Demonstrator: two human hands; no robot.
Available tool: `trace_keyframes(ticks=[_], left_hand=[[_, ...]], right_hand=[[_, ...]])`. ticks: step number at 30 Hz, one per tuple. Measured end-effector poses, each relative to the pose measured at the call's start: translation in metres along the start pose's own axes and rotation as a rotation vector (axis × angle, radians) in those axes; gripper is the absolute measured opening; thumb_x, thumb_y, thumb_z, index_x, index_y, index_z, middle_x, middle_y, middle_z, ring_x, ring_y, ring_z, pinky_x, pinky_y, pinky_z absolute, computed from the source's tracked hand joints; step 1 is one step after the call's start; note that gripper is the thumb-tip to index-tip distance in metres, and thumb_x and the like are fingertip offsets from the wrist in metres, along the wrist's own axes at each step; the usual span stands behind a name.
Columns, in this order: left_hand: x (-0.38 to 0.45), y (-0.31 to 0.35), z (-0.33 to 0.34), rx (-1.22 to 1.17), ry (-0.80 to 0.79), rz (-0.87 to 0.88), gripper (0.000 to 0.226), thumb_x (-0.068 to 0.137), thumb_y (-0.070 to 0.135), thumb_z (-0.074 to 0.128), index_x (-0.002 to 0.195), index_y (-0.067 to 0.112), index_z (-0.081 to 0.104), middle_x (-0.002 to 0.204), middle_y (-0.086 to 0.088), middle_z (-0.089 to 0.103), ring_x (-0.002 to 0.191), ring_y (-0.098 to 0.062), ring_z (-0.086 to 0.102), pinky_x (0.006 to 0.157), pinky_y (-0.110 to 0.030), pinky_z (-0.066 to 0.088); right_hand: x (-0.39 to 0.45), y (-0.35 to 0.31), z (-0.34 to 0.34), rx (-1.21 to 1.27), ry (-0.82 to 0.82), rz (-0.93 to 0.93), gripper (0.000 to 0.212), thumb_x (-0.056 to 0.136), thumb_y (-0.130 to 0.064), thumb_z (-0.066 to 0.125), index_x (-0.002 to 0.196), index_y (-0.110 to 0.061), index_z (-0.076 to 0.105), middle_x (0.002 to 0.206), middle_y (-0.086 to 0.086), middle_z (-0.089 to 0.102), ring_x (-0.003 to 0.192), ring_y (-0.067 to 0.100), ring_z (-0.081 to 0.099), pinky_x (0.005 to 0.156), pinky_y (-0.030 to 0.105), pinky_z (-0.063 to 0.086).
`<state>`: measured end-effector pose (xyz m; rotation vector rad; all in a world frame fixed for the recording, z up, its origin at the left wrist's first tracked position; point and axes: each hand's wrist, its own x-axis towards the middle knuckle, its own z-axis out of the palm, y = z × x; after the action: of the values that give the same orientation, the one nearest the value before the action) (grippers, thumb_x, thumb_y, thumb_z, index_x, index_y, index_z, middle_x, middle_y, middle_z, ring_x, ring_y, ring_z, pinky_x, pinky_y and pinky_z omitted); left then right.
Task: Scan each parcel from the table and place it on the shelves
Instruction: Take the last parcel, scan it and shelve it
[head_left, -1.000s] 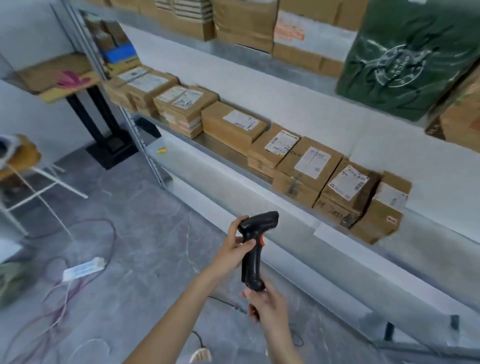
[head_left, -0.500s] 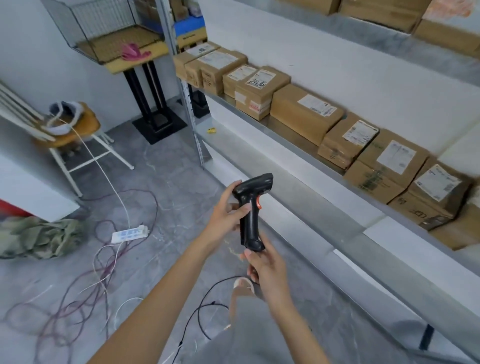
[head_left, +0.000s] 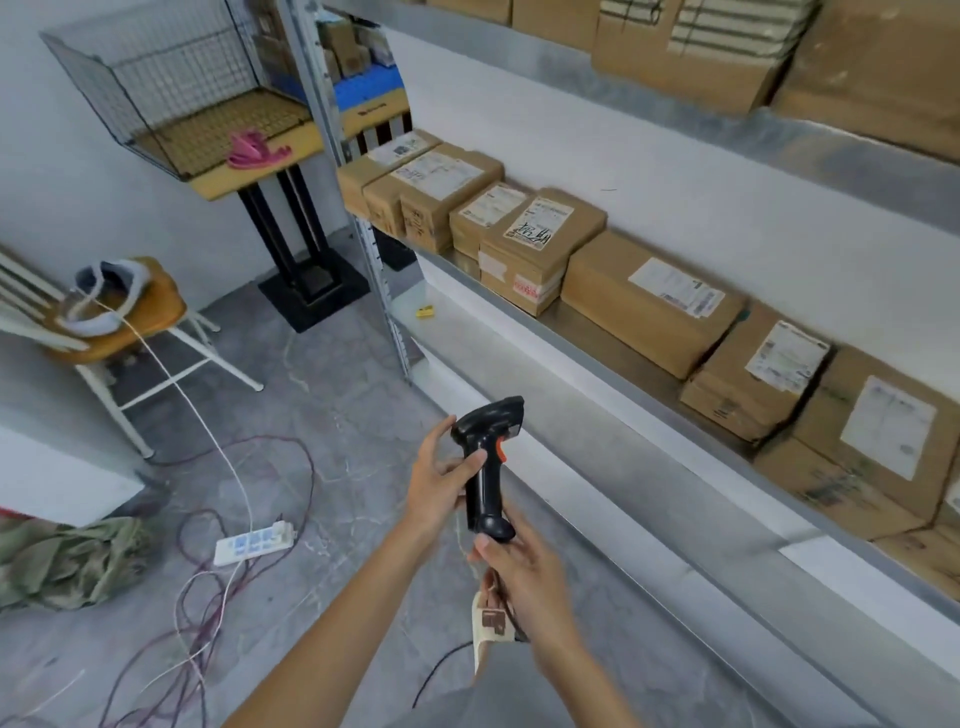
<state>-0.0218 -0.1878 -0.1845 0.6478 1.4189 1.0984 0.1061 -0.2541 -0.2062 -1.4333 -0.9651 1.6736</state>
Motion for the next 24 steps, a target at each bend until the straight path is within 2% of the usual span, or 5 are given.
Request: trace_keyframes(ticks=[6,14,18,21,24], left_hand=[[0.058,0.017,0.0,-0.03,-0.067,-0.06,0.053,0.094,0.003,0.068,0.139,0.018,0.045,0.087,-0.013,0.079,0.069,-0.019,0.075,0.055,-0.023,0.054],[0.123,0.036,-0.019,0.053,-0.14,-0.122,0.054,0.095,0.0,0.066,0.142,0.016,0.042,0.102,-0.026,0.073,0.071,-0.02,0.074,0.056,-0.024,0.057],[0.16,0.048,-0.044,0.163,-0.27,-0.171,0.059,0.097,-0.001,0.064,0.147,0.016,0.038,0.115,-0.032,0.069,0.093,-0.035,0.07,0.068,-0.034,0.06],[0.182,0.052,-0.073,0.271,-0.417,-0.227,0.067,0.097,-0.004,0.061,0.153,0.021,0.031,0.123,-0.03,0.066,0.1,-0.032,0.067,0.076,-0.033,0.059],[0.205,0.043,-0.104,0.358,-0.537,-0.284,0.071,0.098,-0.003,0.06,0.154,0.026,0.028,0.125,-0.023,0.068,0.101,-0.026,0.067,0.078,-0.03,0.058]], right_hand=[[0.054,-0.016,0.01,-0.011,0.077,0.063,0.042,0.098,-0.016,0.063,0.135,-0.036,0.059,0.074,0.006,0.074,0.05,0.012,0.053,0.052,0.027,0.046],[0.106,-0.028,0.046,0.026,0.163,0.101,0.047,0.099,-0.014,0.061,0.141,-0.032,0.056,0.074,0.007,0.072,0.051,0.015,0.053,0.052,0.025,0.046],[0.13,-0.032,0.078,0.082,0.246,0.123,0.044,0.1,-0.016,0.061,0.139,-0.034,0.056,0.074,0.005,0.072,0.052,0.013,0.053,0.051,0.02,0.045],[0.14,-0.026,0.112,0.175,0.305,0.182,0.037,0.102,-0.018,0.058,0.133,-0.037,0.057,0.081,0.009,0.073,0.057,0.013,0.055,0.053,0.019,0.046],[0.147,-0.006,0.15,0.299,0.363,0.197,0.034,0.101,-0.013,0.059,0.13,-0.031,0.062,0.08,0.01,0.073,0.058,0.014,0.057,0.056,0.022,0.046]])
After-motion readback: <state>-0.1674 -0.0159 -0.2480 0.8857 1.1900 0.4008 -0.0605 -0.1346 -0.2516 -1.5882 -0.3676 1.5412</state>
